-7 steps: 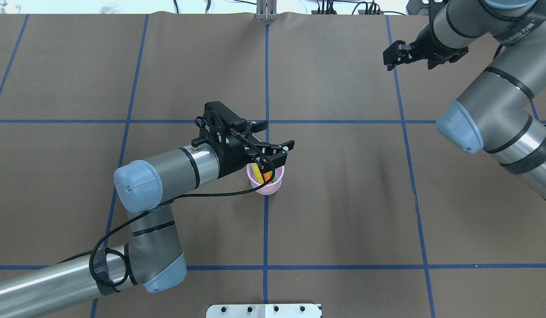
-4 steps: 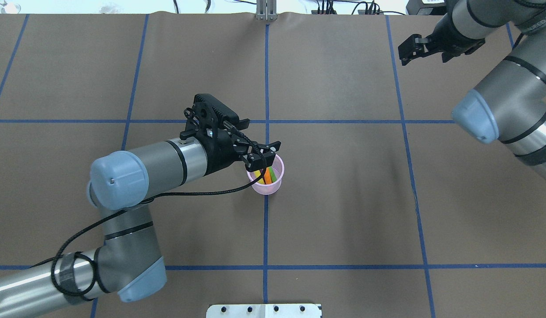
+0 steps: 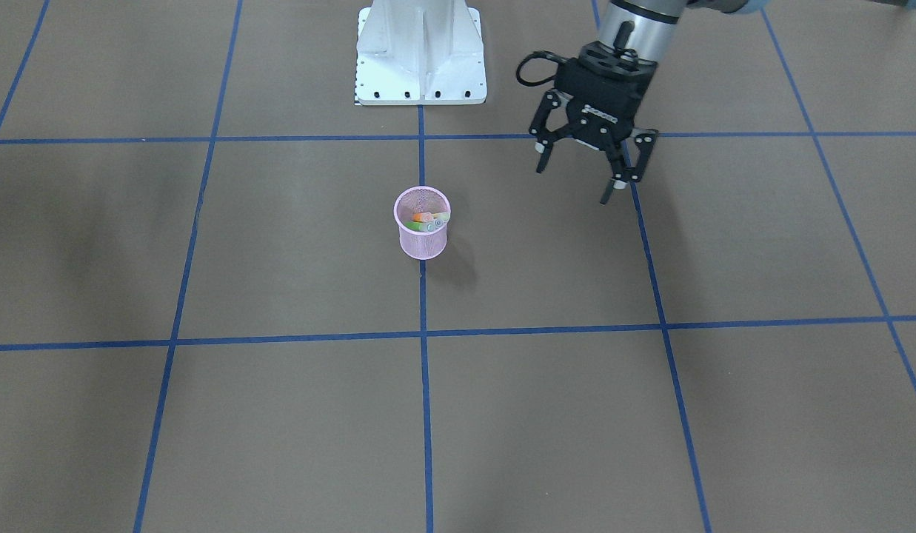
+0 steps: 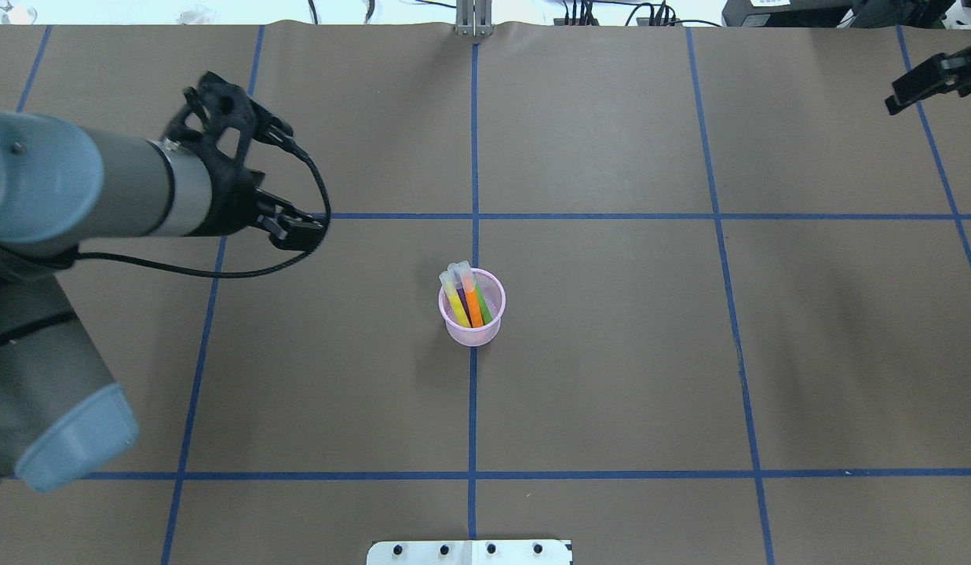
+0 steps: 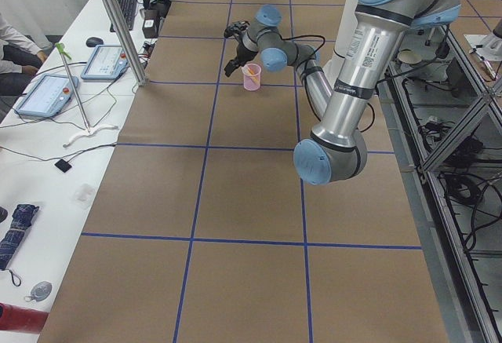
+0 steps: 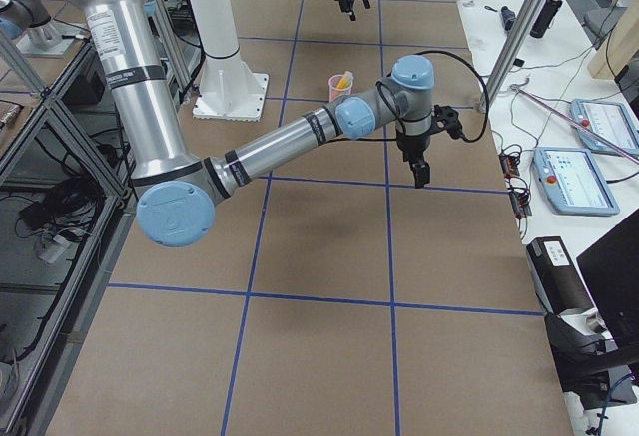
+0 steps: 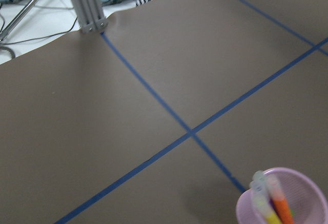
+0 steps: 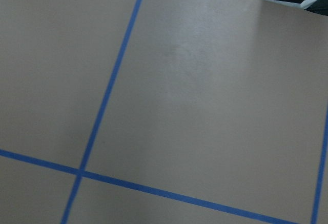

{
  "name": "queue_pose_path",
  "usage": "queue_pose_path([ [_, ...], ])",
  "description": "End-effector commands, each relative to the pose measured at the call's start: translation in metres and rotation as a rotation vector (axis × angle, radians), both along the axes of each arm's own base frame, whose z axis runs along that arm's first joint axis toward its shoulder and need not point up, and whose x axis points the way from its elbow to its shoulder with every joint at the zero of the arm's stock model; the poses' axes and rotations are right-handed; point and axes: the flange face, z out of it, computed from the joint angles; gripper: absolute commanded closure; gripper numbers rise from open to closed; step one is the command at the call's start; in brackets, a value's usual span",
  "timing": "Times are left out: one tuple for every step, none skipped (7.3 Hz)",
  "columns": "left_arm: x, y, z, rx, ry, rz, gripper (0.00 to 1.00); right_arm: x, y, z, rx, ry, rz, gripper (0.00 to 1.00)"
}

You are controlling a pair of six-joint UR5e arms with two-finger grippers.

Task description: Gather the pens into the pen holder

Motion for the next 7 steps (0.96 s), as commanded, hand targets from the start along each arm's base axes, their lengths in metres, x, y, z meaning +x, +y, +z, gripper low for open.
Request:
queue_pose_path([
  [-0.125, -0.061, 0.095, -0.042, -0.131, 0.129, 0.01, 0.077, 0.023, 0.078, -0.006, 0.022, -0.045, 0.0],
  [-0.175, -0.087, 0.145, -0.065, -0.154, 0.175, 0.01, 0.104, 0.04, 0.114, -0.019, 0.015, -0.071, 0.0],
  [-0.227, -0.107, 0.196, -0.12, -0.154, 0.173, 0.01, 0.125, 0.062, 0.147, -0.065, 0.016, -0.054, 0.0],
  [-0.263, -0.118, 0.234, -0.188, -0.128, 0.183, 0.01, 0.133, 0.086, 0.175, -0.144, 0.014, -0.038, 0.0],
  [-0.299, -0.106, 0.269, -0.281, -0.133, 0.134, 0.0, 0.14, 0.104, 0.192, -0.23, 0.011, -0.024, 0.0],
  [-0.326, -0.09, 0.317, -0.423, -0.138, 0.093, 0.0, 0.145, 0.119, 0.205, -0.278, 0.009, -0.013, 0.0],
  [-0.362, -0.087, 0.355, -0.534, -0.13, 0.042, 0.0, 0.146, 0.135, 0.219, -0.302, 0.015, -0.011, 0.0],
])
